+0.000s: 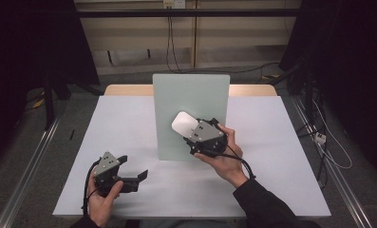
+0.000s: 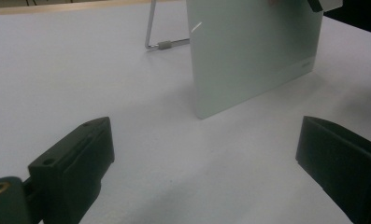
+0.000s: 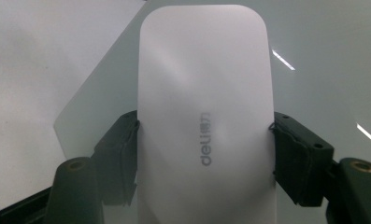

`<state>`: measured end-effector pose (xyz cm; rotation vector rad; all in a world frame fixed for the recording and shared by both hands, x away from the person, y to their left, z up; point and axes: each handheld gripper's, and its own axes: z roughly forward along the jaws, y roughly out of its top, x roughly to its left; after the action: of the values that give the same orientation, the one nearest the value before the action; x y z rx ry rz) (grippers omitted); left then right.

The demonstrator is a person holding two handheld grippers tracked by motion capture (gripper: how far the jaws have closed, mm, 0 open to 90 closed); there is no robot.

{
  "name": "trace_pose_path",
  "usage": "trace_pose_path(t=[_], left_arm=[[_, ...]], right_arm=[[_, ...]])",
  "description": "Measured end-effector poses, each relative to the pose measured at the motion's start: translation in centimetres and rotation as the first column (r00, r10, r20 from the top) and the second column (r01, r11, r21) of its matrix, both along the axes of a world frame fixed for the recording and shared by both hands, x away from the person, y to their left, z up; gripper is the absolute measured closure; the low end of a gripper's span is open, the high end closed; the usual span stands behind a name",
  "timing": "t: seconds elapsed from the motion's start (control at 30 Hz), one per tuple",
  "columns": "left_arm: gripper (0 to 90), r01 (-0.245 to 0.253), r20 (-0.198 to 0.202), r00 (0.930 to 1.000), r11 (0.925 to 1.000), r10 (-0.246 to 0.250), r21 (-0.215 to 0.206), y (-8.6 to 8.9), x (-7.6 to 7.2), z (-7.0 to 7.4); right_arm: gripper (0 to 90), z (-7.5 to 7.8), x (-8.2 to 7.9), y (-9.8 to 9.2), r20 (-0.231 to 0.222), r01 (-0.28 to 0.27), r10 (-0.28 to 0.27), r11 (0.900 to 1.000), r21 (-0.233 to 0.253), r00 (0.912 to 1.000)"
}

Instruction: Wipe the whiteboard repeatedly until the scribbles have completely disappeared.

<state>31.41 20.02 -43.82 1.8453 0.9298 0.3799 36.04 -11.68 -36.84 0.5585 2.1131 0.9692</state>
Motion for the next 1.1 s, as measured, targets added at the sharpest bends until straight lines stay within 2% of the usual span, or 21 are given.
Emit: trace_pose_path(t=[0.23, 0.4, 0.53, 0.7, 0.87, 1.1], left_arm=[[4.3, -0.002, 0.003, 1.0000, 1.0000, 0.002, 0.008, 0.0, -0.1, 0.1], [4.3, -0.005, 0.005, 1.0000, 1.0000, 0.005, 0.004, 0.1, -0.1, 0.1], [4.3, -0.004, 0.008, 1.0000, 1.0000, 0.004, 0.001, 0.1, -0.1, 0.2], [4.3, -0.012, 0.008, 0.9999, 0.9999, 0.012, 0.001, 0.2, -0.1, 0.2], [4.3, -0.017, 0.003, 0.9999, 0.9998, 0.017, -0.005, 0.3, -0.1, 0.2], [4.3, -0.012, 0.006, 0.9999, 0.9999, 0.012, 0.001, 0.2, -0.1, 0.2]], right_arm=[[31.3, 2.2, 0.7, -0.9, 0.040, 0.036, -0.035, 0.999, -0.010, 0.9986], [31.3, 3.1, 1.0, -1.4, 0.055, 0.053, -0.054, 0.998, 0.017, 0.9970], [31.3, 2.2, 0.8, -0.9, 0.050, 0.045, -0.045, 0.999, 0.014, 0.9977], [31.3, 0.9, 0.4, -0.1, 0.022, 0.019, -0.019, 1.000, 0.005, 0.9996], [31.3, -0.3, -0.1, 0.7, -0.005, -0.003, 0.003, 1.000, -0.015, 1.0000], [31.3, -2.3, -0.7, 1.6, -0.042, -0.042, 0.039, 0.997, -0.067, 0.9983]])
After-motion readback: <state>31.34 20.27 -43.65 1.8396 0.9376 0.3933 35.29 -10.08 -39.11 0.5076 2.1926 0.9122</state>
